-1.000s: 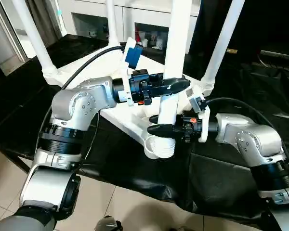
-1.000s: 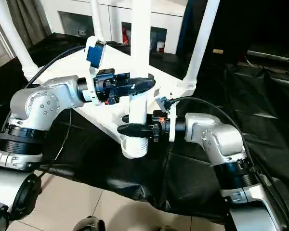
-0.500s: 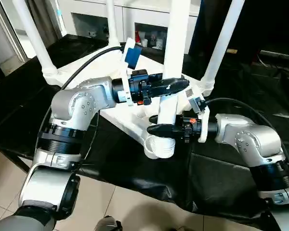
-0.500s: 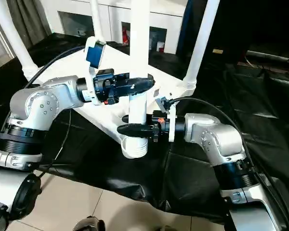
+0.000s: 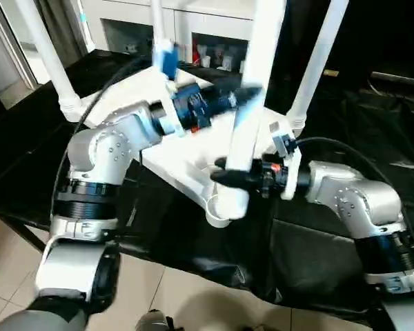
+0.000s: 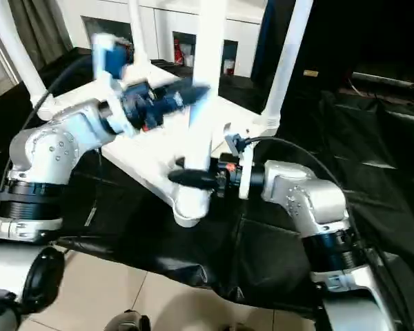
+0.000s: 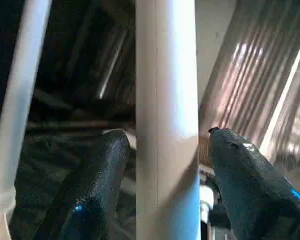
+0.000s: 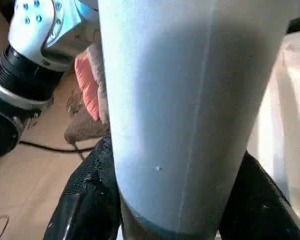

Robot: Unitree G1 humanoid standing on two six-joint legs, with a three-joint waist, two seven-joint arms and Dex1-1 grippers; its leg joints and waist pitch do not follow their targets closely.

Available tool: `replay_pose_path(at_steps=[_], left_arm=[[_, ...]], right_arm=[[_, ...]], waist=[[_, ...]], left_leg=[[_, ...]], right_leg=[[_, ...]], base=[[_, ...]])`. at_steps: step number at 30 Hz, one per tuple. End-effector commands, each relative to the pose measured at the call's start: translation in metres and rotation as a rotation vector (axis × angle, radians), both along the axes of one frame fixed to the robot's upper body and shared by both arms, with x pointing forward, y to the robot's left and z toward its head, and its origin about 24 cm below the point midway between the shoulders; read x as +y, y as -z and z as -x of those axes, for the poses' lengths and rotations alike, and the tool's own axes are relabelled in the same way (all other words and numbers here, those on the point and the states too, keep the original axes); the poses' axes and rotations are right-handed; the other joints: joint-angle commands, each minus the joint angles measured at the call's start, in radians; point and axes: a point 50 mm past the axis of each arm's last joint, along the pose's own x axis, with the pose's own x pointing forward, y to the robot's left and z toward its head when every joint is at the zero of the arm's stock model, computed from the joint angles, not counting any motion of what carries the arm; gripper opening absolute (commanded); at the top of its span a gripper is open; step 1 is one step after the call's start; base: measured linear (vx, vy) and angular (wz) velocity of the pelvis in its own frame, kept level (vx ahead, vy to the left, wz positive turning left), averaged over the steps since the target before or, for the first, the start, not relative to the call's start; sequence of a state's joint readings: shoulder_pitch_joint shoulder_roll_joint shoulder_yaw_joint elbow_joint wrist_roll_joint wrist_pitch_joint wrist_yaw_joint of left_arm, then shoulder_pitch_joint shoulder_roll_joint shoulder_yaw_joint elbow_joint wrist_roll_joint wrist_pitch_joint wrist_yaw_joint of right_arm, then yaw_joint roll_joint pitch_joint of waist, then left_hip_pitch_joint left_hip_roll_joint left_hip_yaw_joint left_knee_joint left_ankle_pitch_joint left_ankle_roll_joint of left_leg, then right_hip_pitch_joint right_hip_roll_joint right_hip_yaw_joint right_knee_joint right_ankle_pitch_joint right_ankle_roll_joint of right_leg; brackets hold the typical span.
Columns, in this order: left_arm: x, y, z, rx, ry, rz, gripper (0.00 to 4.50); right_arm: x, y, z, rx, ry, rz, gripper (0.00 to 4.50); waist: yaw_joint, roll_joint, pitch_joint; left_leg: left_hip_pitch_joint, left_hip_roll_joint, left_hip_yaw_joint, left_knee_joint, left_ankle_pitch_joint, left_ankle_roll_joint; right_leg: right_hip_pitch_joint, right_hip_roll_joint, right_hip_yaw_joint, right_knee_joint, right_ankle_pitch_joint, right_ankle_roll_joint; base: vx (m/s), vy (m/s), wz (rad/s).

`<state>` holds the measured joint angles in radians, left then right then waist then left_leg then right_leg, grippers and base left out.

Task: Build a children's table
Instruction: Pick table leg, then insert table leg to table base

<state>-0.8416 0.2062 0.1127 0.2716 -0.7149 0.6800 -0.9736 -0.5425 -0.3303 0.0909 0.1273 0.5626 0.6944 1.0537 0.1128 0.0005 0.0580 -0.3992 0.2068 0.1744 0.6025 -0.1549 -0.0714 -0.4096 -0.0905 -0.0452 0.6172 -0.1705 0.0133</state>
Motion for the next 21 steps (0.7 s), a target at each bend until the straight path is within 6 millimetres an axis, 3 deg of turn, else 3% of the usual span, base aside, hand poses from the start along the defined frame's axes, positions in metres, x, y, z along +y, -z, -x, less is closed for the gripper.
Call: replay_pose_path(at_steps=[1, 3, 4, 6, 9, 12, 16, 18, 21], left_arm=[[0.011, 0.006, -0.005, -0.019, -0.059, -0.038, 2.94], [0.02, 0.018, -0.006, -0.089, -0.098, -0.205, 2.94], [0.027, 0.033, -0.004, -0.149, -0.093, -0.383, 2.94], [0.033, 0.045, -0.001, -0.178, -0.067, -0.516, 2.94], [0.041, 0.059, 0.002, -0.178, -0.039, -0.636, 2.94], [0.047, 0.071, 0.0, -0.222, -0.045, -0.761, 2.94], [0.048, 0.098, -0.004, -0.323, 0.047, -1.029, 2.94], [0.048, 0.104, -0.004, -0.34, 0.079, -1.084, 2.94], [0.05, 0.108, -0.007, -0.355, 0.099, -1.146, 2.94]], right_arm=[[-0.007, -0.008, -0.003, -0.052, 0.08, -0.033, 1.89], [-0.016, -0.008, -0.009, -0.066, 0.187, -0.03, 1.89], [-0.024, -0.005, -0.014, -0.061, 0.268, -0.019, 1.89], [-0.03, -0.002, -0.016, -0.054, 0.319, -0.011, 1.89], [-0.038, 0.007, -0.017, -0.038, 0.378, 0.026, 1.89], [-0.044, 0.017, -0.015, -0.027, 0.416, 0.085, 1.89], [-0.049, 0.026, -0.014, -0.029, 0.462, 0.139, 1.89], [-0.048, 0.025, -0.013, -0.031, 0.46, 0.14, 1.89], [-0.048, 0.025, -0.013, -0.035, 0.454, 0.144, 1.89]], waist=[[0.0, -0.002, -0.083], [-0.002, -0.002, -0.082], [0.001, 0.001, -0.082], [-0.006, 0.0, -0.079], [-0.008, 0.007, -0.082], [-0.005, 0.002, -0.083], [-0.008, 0.003, -0.08], [-0.008, 0.001, -0.08], [-0.01, 0.002, -0.081]], left_leg=[[0.027, 0.006, 0.005, -0.066, -0.18, 0.001], [0.028, 0.007, 0.004, -0.069, -0.191, -0.008], [0.031, 0.009, 0.0, -0.072, -0.194, -0.01], [0.029, 0.008, -0.001, -0.077, -0.201, -0.028], [0.035, 0.01, 0.002, -0.075, -0.204, -0.046], [0.033, 0.009, 0.003, -0.075, -0.203, -0.044], [0.032, 0.008, 0.003, -0.076, -0.219, -0.043], [0.032, 0.008, 0.003, -0.078, -0.236, -0.047], [0.032, 0.01, 0.002, -0.077, -0.242, -0.047]], right_leg=[[0.054, -0.032, 0.021, -0.06, -0.14, -0.229], [0.052, -0.033, 0.022, -0.062, -0.169, -0.204], [0.049, -0.035, 0.022, -0.067, -0.188, -0.19], [0.049, -0.033, 0.023, -0.067, -0.214, -0.163], [0.044, -0.033, 0.025, -0.06, -0.183, -0.177], [0.048, -0.034, 0.024, -0.059, -0.146, -0.195], [0.047, -0.037, 0.027, -0.065, -0.19, -0.179], [0.047, -0.039, 0.028, -0.068, -0.222, -0.166], [0.046, -0.04, 0.027, -0.066, -0.212, -0.179]], base=[[0.0, 0.0, 0.0], [0.0, 0.0, 0.0], [0.0, 0.0, 0.0], [0.0, 0.0, 0.0], [0.0, 0.0, 0.0], [0.0, 0.0, 0.0], [0.0, 0.0, 0.0], [0.0, 0.0, 0.0], [0.0, 0.0, 0.0]])
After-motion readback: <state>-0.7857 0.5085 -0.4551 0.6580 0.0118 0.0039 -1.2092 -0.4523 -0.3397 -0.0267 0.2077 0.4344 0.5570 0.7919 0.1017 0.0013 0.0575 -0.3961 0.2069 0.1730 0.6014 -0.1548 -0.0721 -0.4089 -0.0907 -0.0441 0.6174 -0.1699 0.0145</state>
